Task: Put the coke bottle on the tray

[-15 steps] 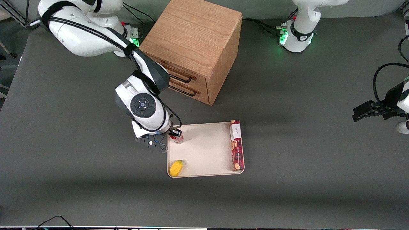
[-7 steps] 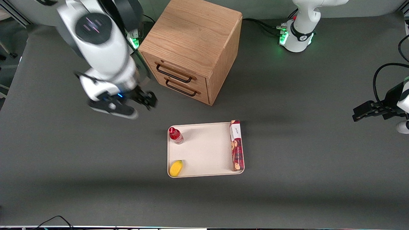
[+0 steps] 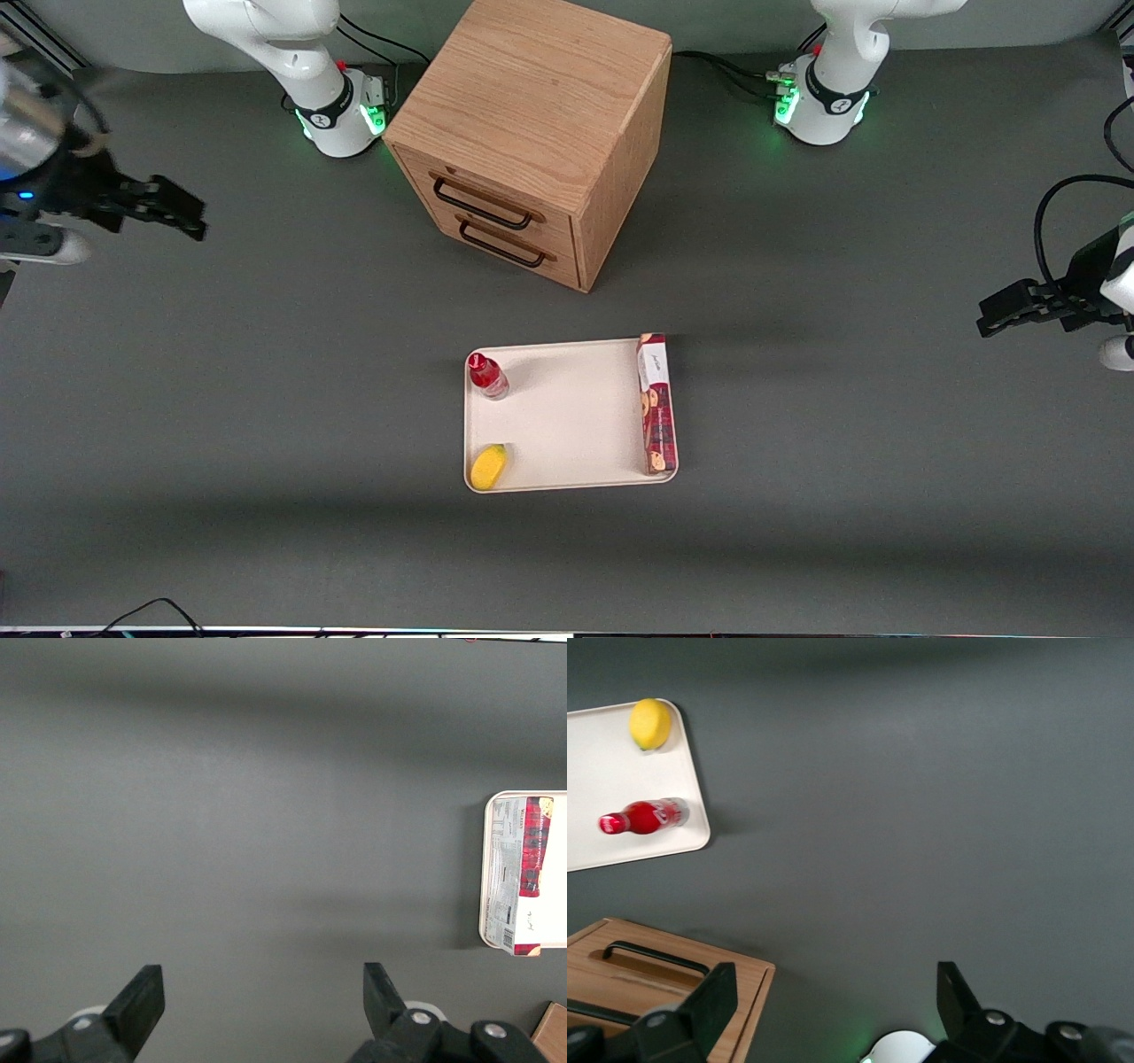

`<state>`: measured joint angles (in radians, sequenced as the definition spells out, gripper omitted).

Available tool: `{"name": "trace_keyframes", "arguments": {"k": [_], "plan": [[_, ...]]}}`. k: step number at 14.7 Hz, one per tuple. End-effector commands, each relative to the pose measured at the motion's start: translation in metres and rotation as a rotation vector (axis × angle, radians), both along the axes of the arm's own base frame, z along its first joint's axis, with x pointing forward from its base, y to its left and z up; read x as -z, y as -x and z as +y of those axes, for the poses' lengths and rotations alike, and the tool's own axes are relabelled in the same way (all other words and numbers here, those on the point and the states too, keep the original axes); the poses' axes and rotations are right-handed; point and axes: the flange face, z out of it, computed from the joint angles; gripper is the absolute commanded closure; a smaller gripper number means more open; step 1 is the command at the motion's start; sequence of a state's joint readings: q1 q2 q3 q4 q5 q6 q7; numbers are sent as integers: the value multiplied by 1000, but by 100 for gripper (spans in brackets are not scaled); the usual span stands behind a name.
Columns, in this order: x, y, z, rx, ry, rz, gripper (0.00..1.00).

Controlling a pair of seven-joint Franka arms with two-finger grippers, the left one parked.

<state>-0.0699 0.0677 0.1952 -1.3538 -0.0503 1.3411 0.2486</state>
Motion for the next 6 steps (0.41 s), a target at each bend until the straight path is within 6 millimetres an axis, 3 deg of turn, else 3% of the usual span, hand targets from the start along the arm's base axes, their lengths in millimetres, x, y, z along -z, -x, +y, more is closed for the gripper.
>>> {"name": "trace_keyframes", "arguments": {"k": [1, 6], "plan": [[25, 28, -9, -20, -38, -23, 0], [19, 21, -12, -8, -87, -40, 0]]}}
